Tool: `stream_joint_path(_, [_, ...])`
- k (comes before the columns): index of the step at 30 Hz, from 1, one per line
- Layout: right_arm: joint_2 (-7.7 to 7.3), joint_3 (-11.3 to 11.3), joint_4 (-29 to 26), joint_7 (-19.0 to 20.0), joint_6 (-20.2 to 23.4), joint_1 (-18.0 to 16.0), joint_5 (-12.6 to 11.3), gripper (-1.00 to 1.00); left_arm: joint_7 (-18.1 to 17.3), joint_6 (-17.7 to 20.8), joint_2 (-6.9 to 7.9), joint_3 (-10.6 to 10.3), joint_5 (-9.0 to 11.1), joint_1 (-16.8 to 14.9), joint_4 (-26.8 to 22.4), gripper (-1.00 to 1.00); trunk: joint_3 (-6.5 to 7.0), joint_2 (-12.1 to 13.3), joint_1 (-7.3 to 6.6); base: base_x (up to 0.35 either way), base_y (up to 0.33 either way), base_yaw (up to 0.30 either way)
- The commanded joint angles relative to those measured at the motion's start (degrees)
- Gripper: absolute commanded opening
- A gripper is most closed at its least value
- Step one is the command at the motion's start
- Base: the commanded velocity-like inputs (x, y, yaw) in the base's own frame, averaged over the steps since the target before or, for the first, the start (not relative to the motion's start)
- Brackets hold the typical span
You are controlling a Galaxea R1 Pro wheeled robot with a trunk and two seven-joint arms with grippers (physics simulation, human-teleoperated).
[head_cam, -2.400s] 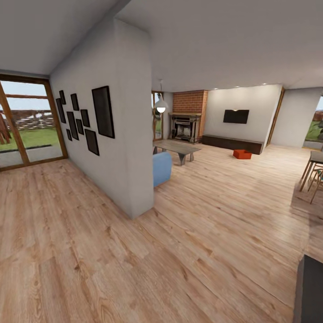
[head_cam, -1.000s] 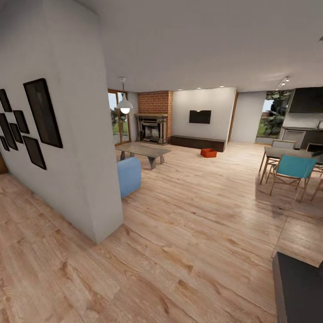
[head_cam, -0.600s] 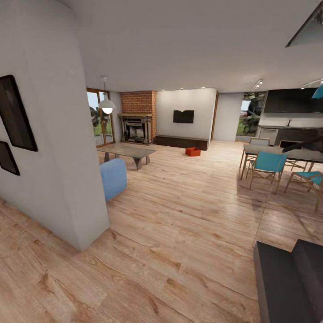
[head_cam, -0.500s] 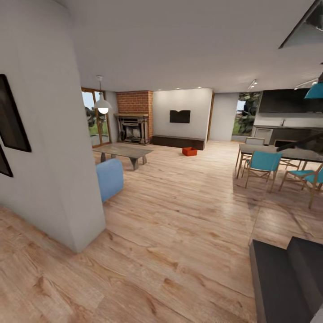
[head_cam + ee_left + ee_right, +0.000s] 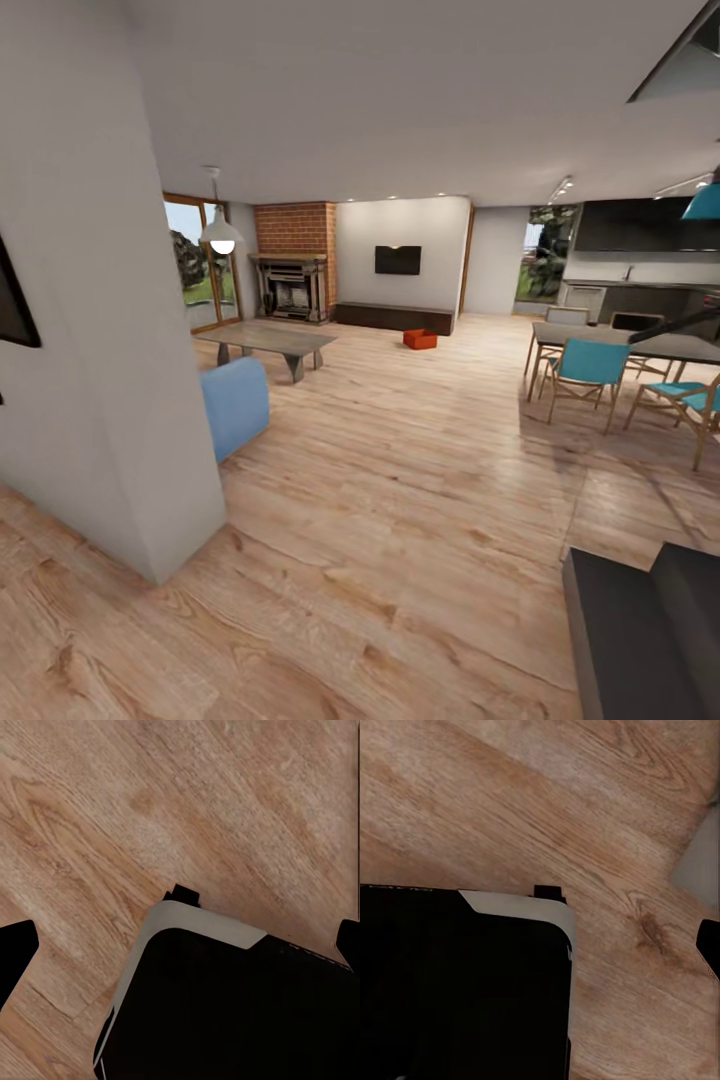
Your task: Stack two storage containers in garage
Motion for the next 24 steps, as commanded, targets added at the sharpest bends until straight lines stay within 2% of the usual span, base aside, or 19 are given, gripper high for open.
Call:
stream_joint_path(1, [-0.01,0.29,0.18,0.08,-0.32,-0.09,0.04,1.0,0.08,-0.07,-0.01,0.43,0.02,-0.04,0.0,1.0,-0.11,-0.08,0.05,0.323,0.0,0.0])
stream_joint_path(16, [0.4,0.12,0.18,-0.05,-0.17,-0.09,-0.54,1.0,0.08,0.01,-0.09,0.35,0.02,-0.05,0.0,1.0,-0.11,-0.08,0.05,0.323,0.0,0.0])
stream_joint_path(24, [0.05,0.19,0.18,-0.02,-0.18,-0.1,-0.53,1.0,0.08,-0.06,-0.08,0.34,-0.01,-0.04,0.04,1.0,-0.11,-0.08,0.05,0.324,0.0,0.0])
